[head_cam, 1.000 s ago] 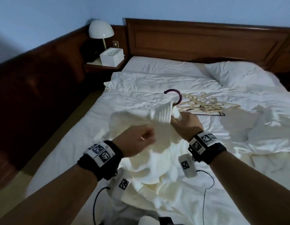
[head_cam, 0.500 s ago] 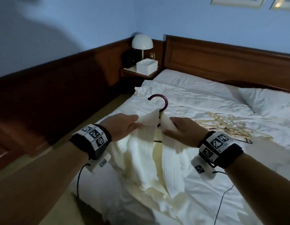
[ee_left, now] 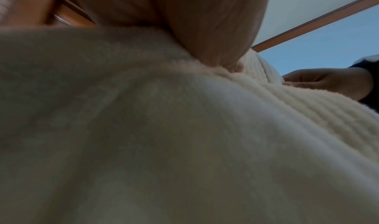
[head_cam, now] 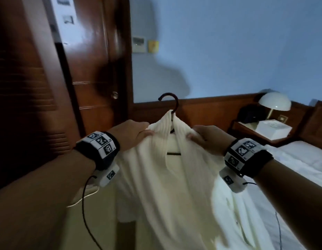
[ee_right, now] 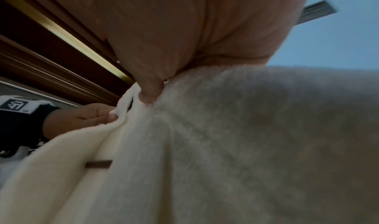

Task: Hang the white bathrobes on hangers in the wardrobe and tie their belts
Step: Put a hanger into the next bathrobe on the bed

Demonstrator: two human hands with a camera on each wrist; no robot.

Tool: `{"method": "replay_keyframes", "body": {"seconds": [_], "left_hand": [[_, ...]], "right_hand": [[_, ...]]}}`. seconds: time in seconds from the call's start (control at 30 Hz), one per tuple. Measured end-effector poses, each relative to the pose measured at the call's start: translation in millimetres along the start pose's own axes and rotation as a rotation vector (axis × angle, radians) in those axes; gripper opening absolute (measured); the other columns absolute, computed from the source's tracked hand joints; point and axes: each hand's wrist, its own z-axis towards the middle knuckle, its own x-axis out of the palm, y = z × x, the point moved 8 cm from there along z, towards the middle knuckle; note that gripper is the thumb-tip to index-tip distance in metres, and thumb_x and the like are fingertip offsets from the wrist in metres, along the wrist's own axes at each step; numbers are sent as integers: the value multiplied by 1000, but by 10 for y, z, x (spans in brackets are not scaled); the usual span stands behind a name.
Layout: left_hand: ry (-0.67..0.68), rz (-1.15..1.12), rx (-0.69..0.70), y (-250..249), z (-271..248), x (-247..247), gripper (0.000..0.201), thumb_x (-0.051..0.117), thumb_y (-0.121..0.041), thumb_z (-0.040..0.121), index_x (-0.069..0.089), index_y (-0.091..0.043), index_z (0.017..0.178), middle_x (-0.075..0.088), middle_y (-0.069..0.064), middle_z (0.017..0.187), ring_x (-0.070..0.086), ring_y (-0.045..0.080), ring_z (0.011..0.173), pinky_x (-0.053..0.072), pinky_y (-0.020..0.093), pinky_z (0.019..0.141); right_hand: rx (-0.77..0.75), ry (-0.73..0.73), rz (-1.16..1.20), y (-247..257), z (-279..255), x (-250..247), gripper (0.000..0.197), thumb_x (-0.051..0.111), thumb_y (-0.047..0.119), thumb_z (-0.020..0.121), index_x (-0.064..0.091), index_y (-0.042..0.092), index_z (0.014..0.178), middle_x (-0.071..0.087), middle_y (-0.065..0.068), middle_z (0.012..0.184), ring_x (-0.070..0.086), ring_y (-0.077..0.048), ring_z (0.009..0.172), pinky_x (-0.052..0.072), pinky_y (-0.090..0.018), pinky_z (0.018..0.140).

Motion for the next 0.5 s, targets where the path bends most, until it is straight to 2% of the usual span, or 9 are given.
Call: {"method": "replay_keyframes", "body": {"seconds": [0.13,0.23,0.3,0.4,0.5], "left_hand": [[-124,171,-180,1221,-818,-1025,67,19,-75,86,54,-19,84,61,-3,76,55,12,66,43,33,65],[-203,285,-280,1875,-1480,-1821,60,20,-73,88,52,-22,89,67,3,83,62,23,76,48,31,72],[-224,381,-362,2141,-1919,-2293,60,16,-77,87,45,-25,83,62,1,74,62,25,73,43,29,67],[-222,483,-570,2492,-2568,-2850,61,17,-79,85,46,-26,83,56,-3,67,57,22,67,39,30,64],[-259,549,-714,2732,-3181,-3285,71,11,-87,79,49,-27,91,64,4,78,62,28,76,51,38,73]], "right_hand": [[-253,-26,30,1440,1154,180,41,41,56,96,57,19,89,63,2,80,57,-15,74,41,-31,67],[-439,-35,76,2499,1743,278,36,42,54,97,53,20,91,58,5,80,53,-14,73,37,-28,67],[-562,-33,112,3165,2043,340,34,42,52,97,51,20,91,57,4,81,53,-15,74,36,-28,67],[-747,-32,187,4088,2369,390,26,45,47,98,47,23,88,57,2,82,53,-17,76,33,-28,66],[-909,-1,242,4909,2604,452,28,47,45,98,45,22,83,55,5,77,50,-14,69,33,-32,67]]}}
